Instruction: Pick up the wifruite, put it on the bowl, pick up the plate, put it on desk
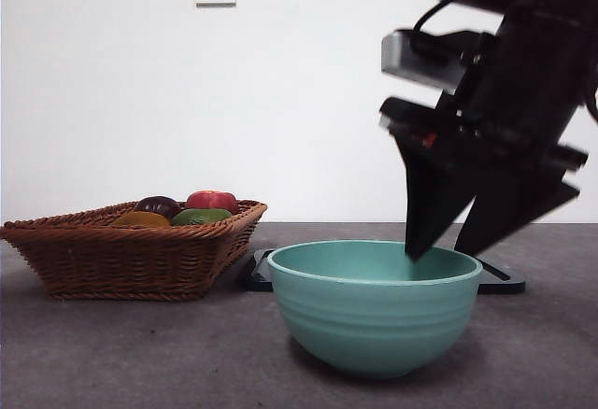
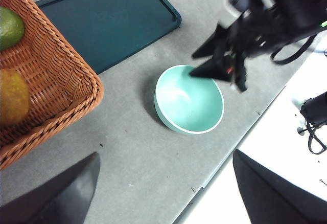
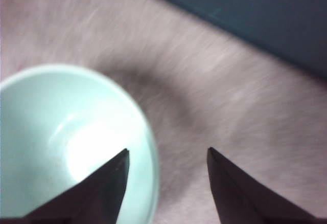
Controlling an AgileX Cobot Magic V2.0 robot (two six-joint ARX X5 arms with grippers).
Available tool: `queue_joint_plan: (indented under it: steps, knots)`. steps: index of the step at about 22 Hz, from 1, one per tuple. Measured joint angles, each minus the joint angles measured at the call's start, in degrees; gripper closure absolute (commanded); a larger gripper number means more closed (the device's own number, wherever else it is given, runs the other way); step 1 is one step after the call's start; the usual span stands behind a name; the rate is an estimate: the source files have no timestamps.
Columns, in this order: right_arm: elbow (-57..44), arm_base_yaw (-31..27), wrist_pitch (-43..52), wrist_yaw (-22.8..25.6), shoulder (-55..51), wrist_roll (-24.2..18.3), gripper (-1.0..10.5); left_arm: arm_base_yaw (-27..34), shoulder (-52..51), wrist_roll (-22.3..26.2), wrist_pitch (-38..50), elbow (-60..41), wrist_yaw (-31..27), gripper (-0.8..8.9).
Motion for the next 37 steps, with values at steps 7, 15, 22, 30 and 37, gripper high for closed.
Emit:
queue_joint_plan:
  steps: [7, 15, 22, 30, 37]
  knots:
    - [8.0, -0.1, -8.9, -0.9, -13.9, -0.7, 6.9, 0.0, 0.0, 0.0, 0.0, 0.0, 0.0, 4.1]
    - [10.7, 0.0, -23.3, -20.4, -29.3, -0.9, 6.9, 0.0, 0.0, 0.0, -0.1, 0.0, 0.0, 4.1]
    - [10.7, 0.0, -23.9, -18.4, -31.4, -0.9, 6.9, 0.0, 0.0, 0.0, -0.1, 0.0, 0.0, 4.1]
    - [10.7, 0.0, -24.0, -18.4, -31.3, -0.9, 9.5, 0.0, 0.0, 0.0, -0.1, 0.0, 0.0, 7.29]
    - [10.7, 0.0, -23.4, -18.4, -31.3, -1.2, 9.4, 0.0, 0.0, 0.0, -0.1, 0.0, 0.0, 7.98]
